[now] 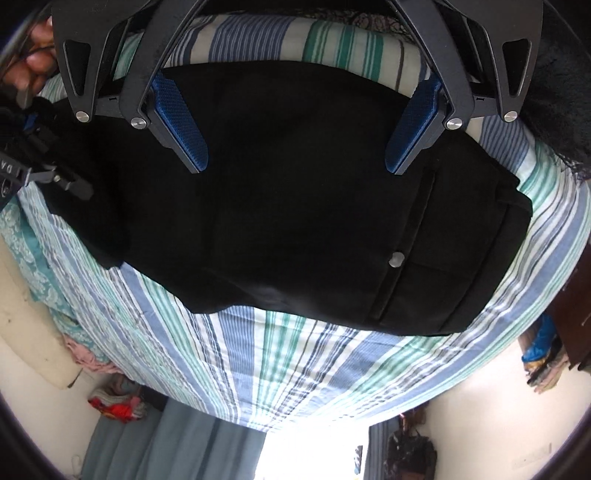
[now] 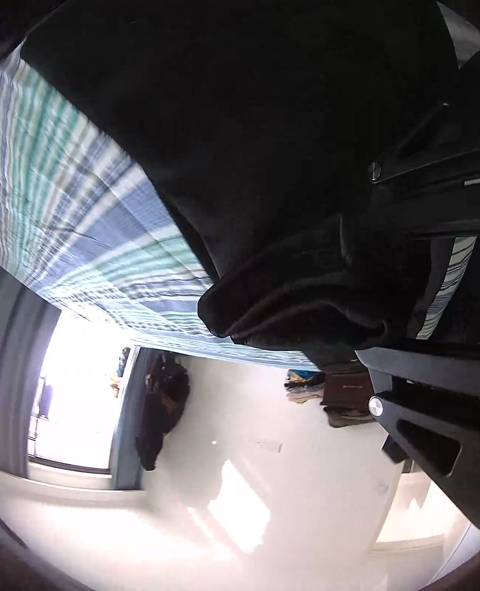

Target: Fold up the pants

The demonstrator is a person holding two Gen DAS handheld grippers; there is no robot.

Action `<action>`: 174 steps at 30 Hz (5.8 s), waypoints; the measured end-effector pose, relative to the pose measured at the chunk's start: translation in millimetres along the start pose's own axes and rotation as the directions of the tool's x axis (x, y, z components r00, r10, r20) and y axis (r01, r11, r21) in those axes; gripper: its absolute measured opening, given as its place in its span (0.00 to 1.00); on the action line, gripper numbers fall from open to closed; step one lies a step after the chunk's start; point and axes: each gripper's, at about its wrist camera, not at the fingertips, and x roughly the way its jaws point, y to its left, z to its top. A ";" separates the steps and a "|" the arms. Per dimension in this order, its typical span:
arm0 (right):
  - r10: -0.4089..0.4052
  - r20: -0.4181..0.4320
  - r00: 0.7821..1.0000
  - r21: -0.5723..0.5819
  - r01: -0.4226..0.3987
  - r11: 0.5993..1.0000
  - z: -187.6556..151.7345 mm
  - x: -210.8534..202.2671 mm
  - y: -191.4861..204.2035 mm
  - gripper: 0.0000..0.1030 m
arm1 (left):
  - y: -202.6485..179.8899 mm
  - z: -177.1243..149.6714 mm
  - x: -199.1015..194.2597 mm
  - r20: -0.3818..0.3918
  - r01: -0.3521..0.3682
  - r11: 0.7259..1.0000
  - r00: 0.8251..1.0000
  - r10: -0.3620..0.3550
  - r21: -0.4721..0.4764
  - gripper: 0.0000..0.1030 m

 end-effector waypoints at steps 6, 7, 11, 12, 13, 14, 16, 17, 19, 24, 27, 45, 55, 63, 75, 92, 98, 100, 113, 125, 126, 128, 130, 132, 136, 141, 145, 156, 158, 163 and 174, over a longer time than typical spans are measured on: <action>-0.250 -0.043 0.967 -0.401 0.213 0.891 -49.7 44.2 57.1 0.76 | 15.3 0.5 5.7 -0.017 0.055 0.994 0.998 -0.056 -0.094 0.95; -0.278 -0.007 0.960 -0.471 0.243 0.848 -56.2 34.7 66.6 0.87 | 14.8 0.7 5.6 -0.015 0.059 0.994 0.998 -0.060 -0.095 0.95; -0.286 0.122 0.950 -0.606 0.300 0.737 -69.6 -25.0 77.9 0.89 | -1.7 -2.3 2.8 -0.028 0.107 0.993 0.994 -0.108 -0.043 0.95; -0.293 0.156 0.943 -0.614 0.325 0.719 -73.4 -41.9 72.6 0.90 | -10.4 -3.1 0.9 -0.040 0.122 0.992 0.992 -0.123 -0.028 0.94; -0.303 0.193 0.933 -0.615 0.356 0.703 -73.2 -54.5 67.5 0.90 | -20.7 -3.2 -4.9 -0.041 0.143 0.990 0.989 -0.143 -0.014 0.91; -0.315 0.228 0.921 -0.610 0.387 0.691 -71.1 -69.4 60.0 0.90 | -31.7 -1.5 -13.2 -0.023 0.176 0.984 0.984 -0.176 0.003 0.90; -0.339 0.301 0.891 -0.559 0.453 0.695 -57.0 -92.5 47.8 0.90 | -60.9 1.8 -33.3 0.030 0.247 0.966 0.968 -0.250 0.076 0.90; -0.338 0.331 0.881 -0.503 0.467 0.727 -43.0 -107.0 37.4 0.90 | -77.8 3.9 -39.9 0.042 0.272 0.955 0.959 -0.279 0.121 0.91; -0.268 0.372 0.889 -0.368 0.406 0.837 -15.6 -135.7 26.2 0.90 | -109.6 5.4 -39.0 0.021 0.317 0.926 0.944 -0.328 0.203 0.92; 0.030 0.168 0.985 -0.124 -0.009 0.992 53.7 -135.0 -15.8 0.88 | -140.7 -10.0 35.4 -0.144 0.188 0.942 0.978 -0.153 0.278 0.85; -0.223 0.070 0.972 -0.011 0.225 0.974 54.4 -116.5 -54.7 0.53 | -125.8 -24.6 45.1 -0.123 0.111 0.949 0.989 -0.078 0.296 0.88; -0.454 0.039 0.890 0.023 0.453 0.891 146.2 -81.2 -84.1 0.00 | -118.4 -35.3 40.6 -0.094 0.134 0.941 0.990 -0.109 0.310 0.90; -0.501 0.138 0.854 -0.160 0.518 0.840 45.6 -132.5 -39.5 0.16 | -120.0 -37.5 41.7 -0.083 0.137 0.939 0.990 -0.116 0.315 0.92; -0.512 0.278 0.813 -0.237 0.575 0.783 1.1 -160.7 -14.6 0.16 | -120.1 -39.6 39.8 -0.079 0.132 0.940 0.991 -0.112 0.315 0.92; -0.573 0.189 0.797 -0.260 0.604 0.754 -4.1 -134.4 -38.5 0.22 | -81.7 -6.6 17.8 -0.115 0.232 0.961 0.970 -0.216 0.149 0.93; -0.612 0.213 0.761 -0.340 0.645 0.684 -9.1 -121.3 -18.7 0.40 | 39.4 57.9 23.9 0.027 -0.120 0.992 0.992 0.121 -0.022 0.93; -0.467 0.187 0.864 -0.470 0.496 0.730 -5.1 -87.3 61.7 0.40 | 69.8 55.6 59.1 -0.088 -0.224 0.971 0.972 0.217 -0.086 0.94; -0.369 0.066 0.927 -0.490 0.352 0.798 10.8 -45.2 87.6 0.40 | 62.7 51.9 63.1 -0.087 -0.251 0.966 0.965 0.245 -0.057 0.97; -0.439 -0.105 0.892 -0.344 0.381 0.858 111.3 183.7 114.2 0.41 | 62.5 44.2 61.2 -0.090 -0.232 0.973 0.969 0.231 -0.002 1.00; -0.439 0.144 0.887 -0.646 0.421 0.637 -10.1 1.4 93.1 0.72 | 86.4 55.0 31.4 -0.040 -0.104 0.975 0.994 0.098 -0.195 0.99; -0.477 0.175 0.861 -0.648 0.466 0.603 -26.6 -7.5 80.5 0.72 | 90.1 55.6 30.3 -0.035 -0.094 0.972 0.995 0.088 -0.216 0.99; -0.548 0.226 0.805 -0.629 0.550 0.549 -48.8 -20.3 51.9 0.74 | 93.5 54.7 33.9 -0.045 -0.081 0.968 0.996 0.072 -0.237 0.99; -0.623 0.192 0.758 -0.576 0.601 0.554 -53.6 -25.9 13.4 0.78 | 87.0 52.8 38.3 -0.067 -0.109 0.971 0.993 0.096 -0.213 0.98; -0.574 0.207 0.793 -0.533 0.583 0.613 -56.7 -37.9 0.7 0.81 | 76.5 53.8 34.3 -0.072 -0.132 0.977 0.990 0.121 -0.168 0.98; -0.591 0.212 0.779 -0.546 0.596 0.589 -58.0 -31.4 4.6 0.88 | 82.4 70.2 8.7 -0.010 -0.047 0.983 0.999 0.046 -0.175 0.98; -0.567 0.224 0.793 -0.546 0.584 0.600 -57.7 -28.3 4.9 0.91 | 124.6 97.5 20.0 -0.073 -0.099 0.977 0.994 0.086 -0.187 0.99; -0.564 0.225 0.794 -0.554 0.581 0.597 -58.9 -24.6 4.8 0.96 | 142.2 89.2 50.9 -0.179 -0.200 0.976 0.967 0.182 -0.086 0.99; -0.558 0.244 0.793 -0.558 0.585 0.588 -60.8 -22.3 6.5 0.98 | 163.4 71.9 80.2 -0.255 -0.014 0.981 0.966 -0.036 -0.193 1.00; -0.559 0.247 0.792 -0.559 0.587 0.586 -60.7 -21.8 6.4 0.99 | 161.2 69.9 78.9 -0.244 -0.020 0.981 0.969 -0.028 -0.192 1.00; -0.559 0.252 0.790 -0.560 0.590 0.581 -60.8 -20.4 6.7 0.99 | 160.8 69.0 78.5 -0.233 -0.018 0.979 0.972 -0.030 -0.201 1.00; -0.560 0.251 0.790 -0.560 0.590 0.581 -61.0 -20.4 6.6 1.00 | 170.2 64.3 70.2 -0.205 0.003 0.965 0.977 -0.059 -0.261 1.00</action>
